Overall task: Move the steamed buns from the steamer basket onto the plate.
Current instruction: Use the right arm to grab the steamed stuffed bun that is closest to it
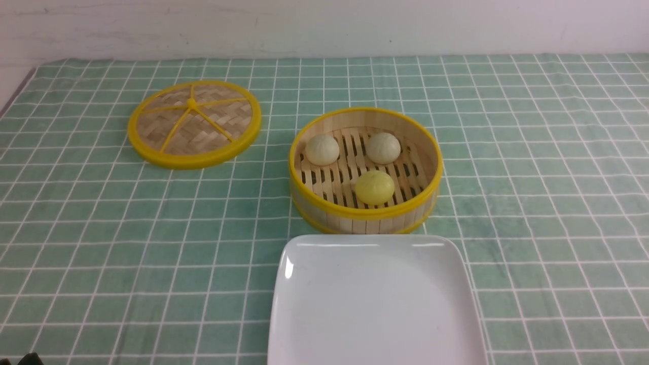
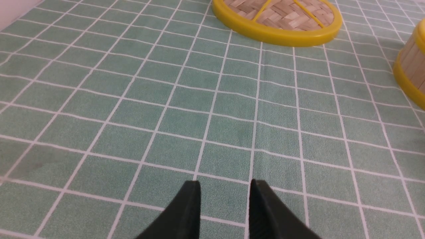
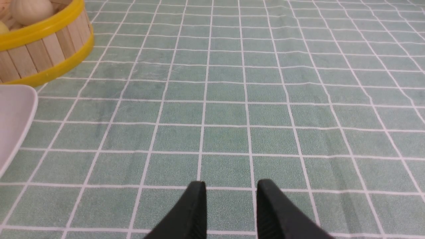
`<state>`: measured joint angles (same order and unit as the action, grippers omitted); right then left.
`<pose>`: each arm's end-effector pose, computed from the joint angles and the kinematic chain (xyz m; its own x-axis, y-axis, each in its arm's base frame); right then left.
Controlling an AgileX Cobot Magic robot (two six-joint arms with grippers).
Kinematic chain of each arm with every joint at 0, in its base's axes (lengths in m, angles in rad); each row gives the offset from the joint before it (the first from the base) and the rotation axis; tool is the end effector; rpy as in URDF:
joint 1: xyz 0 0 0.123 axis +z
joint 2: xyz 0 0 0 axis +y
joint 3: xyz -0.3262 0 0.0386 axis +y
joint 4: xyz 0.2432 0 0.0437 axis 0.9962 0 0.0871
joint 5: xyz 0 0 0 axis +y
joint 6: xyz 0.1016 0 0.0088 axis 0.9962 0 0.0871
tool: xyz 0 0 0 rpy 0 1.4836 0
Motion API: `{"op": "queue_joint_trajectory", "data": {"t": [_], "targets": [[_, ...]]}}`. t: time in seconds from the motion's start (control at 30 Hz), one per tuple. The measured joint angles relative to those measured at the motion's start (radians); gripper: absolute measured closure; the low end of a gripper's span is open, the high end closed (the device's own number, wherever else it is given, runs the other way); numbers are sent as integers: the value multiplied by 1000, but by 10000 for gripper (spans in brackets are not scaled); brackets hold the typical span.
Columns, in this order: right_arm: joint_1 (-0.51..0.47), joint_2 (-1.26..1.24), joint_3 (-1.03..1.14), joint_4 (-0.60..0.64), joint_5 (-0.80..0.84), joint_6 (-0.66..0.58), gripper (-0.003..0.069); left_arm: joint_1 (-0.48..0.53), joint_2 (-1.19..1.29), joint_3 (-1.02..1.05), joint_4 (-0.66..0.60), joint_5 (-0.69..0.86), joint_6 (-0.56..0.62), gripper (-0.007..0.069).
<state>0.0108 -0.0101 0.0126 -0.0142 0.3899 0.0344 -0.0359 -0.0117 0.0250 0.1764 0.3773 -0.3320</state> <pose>0.0140 -0.0004 0.1707 -0.3005 0.0180 -0.9536 0.0007 0.9998 0.0187 0.0146 0.0061 0.1683 -0.2850 -0.1565 -0.9457 -0.0746 0.9872 -0.1409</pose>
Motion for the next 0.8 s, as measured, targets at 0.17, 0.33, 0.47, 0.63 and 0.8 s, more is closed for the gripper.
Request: {"op": "queue_joint_trajectory", "data": {"t": [0.17, 0.33, 0.47, 0.63, 0.8], "targets": [[0, 0, -1, -6, -7, 0, 419, 0, 0, 0, 0, 0, 0, 384], [0, 0, -87, -6, -15, 0, 419, 0, 0, 0, 0, 0, 0, 384], [0, 0, -198, -5, -15, 0, 419, 0, 0, 0, 0, 0, 0, 384], [0, 0, -316, 14, -14, 0, 419, 0, 0, 0, 0, 0, 0, 384], [0, 0, -354, 53, -10, 2, 419, 0, 0, 0, 0, 0, 0, 384]]}}
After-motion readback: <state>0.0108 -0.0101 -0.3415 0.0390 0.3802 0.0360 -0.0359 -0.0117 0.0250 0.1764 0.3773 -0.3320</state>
